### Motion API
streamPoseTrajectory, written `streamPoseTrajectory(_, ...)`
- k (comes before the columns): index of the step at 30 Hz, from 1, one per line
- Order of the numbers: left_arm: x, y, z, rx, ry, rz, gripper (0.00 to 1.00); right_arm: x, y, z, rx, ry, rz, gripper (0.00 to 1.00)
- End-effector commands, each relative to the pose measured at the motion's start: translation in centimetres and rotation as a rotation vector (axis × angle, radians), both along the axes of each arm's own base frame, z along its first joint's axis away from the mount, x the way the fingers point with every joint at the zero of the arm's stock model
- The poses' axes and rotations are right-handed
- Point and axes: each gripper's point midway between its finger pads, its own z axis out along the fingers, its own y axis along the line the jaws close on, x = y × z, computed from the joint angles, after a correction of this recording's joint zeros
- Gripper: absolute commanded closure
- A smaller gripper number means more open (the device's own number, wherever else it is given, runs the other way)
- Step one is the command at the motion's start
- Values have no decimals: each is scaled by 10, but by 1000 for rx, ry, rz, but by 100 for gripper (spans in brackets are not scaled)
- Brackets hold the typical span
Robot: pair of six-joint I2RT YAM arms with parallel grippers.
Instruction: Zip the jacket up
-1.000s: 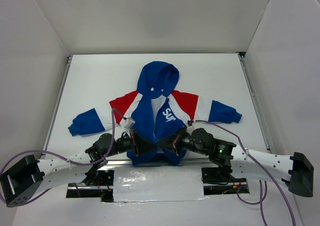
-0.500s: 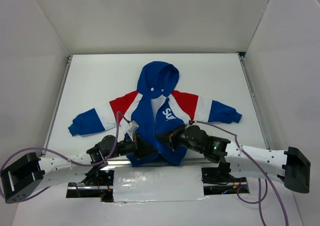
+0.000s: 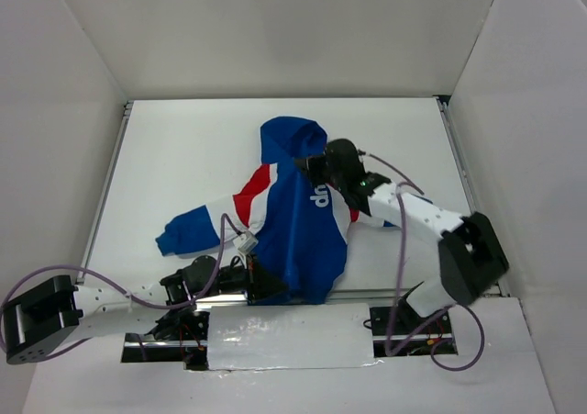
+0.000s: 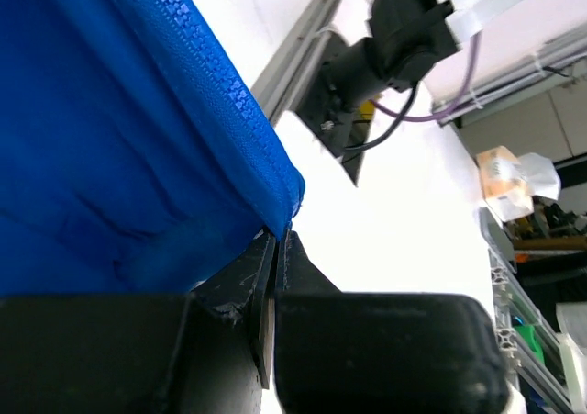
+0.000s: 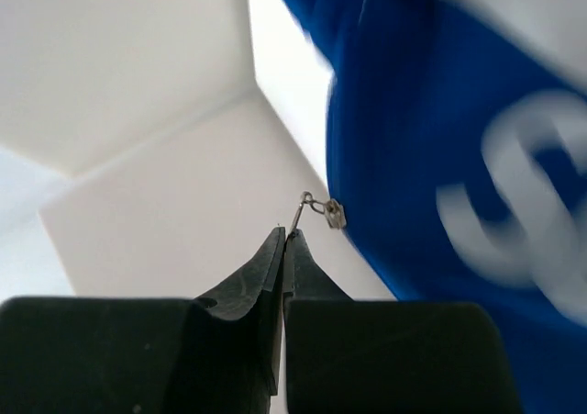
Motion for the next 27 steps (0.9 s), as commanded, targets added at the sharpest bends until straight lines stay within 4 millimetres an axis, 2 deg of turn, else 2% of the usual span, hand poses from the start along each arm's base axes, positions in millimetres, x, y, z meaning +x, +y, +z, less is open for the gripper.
streamPoseTrajectory(1, -16, 3, -18, 36, 26, -43, 100, 84, -10, 46, -39, -183, -47, 100)
streamPoseTrajectory(2, -12, 4, -22, 46, 28, -15, 100, 111, -24, 55, -87, -251, -41, 100)
streamPoseTrajectory(3, -10, 4, -27, 68, 35, -1, 100, 141, -8, 72, -71, -293, 43, 100)
streamPoseTrajectory(4, -10, 4, -31, 84, 36, 5, 100, 159, -8, 86, -85, -341, 84, 100)
streamPoseTrajectory(5, -5, 6, -37, 114, 41, 37, 100, 174, -17, 89, -148, -357, 116, 100)
streamPoseTrajectory(6, -2, 5, -39, 128, 44, 57, 100, 192, -11, 130, -143, -450, 152, 100)
streamPoseTrajectory(7, -3, 5, -43, 146, 49, 65, 100, 198, -10, 150, -163, -505, 172, 100)
streamPoseTrajectory(8, -1, 7, -48, 165, 57, 82, 100, 202, -14, 156, -230, -533, 202, 100)
streamPoseTrajectory(9, 3, 8, -51, 181, 60, 108, 100, 206, -12, 198, -237, -625, 217, 100)
streamPoseTrajectory(11, 8, 11, -59, 222, 63, 141, 100, 204, -15, 225, -276, -690, 228, 100)
streamPoseTrajectory(12, 14, 11, -61, 244, 62, 168, 100, 200, -18, 247, -302, -761, 227, 100)
streamPoseTrajectory(14, 18, 11, -67, 286, 70, 192, 100, 196, -21, 261, -313, -821, 232, 100)
streamPoseTrajectory(16, 26, 13, -76, 352, 91, 239, 100, 192, -19, 259, -326, -850, 275, 100)
streamPoseTrajectory(17, 29, 9, -74, 358, 96, 250, 100, 192, -16, 241, -345, -839, 308, 100)
streamPoseTrajectory(19, 30, 8, -81, 390, 118, 256, 100, 187, -8, 226, -325, -869, 359, 100)
streamPoseTrajectory(20, 31, 5, -80, 388, 119, 260, 100, 189, -7, 196, -314, -819, 380, 100)
streamPoseTrajectory(23, 32, -3, -75, 383, 132, 253, 100, 187, -3, 172, -315, -812, 416, 99)
streamPoseTrajectory(24, 31, 0, -78, 410, 141, 255, 96, 186, -3, 171, -320, -815, 423, 94)
streamPoseTrajectory(25, 33, -2, -73, 407, 142, 262, 78, 183, -3, 171, -329, -816, 432, 91)
streamPoseTrajectory(27, 32, 2, -70, 419, 143, 266, 65, 172, -6, 187, -369, -865, 450, 71)
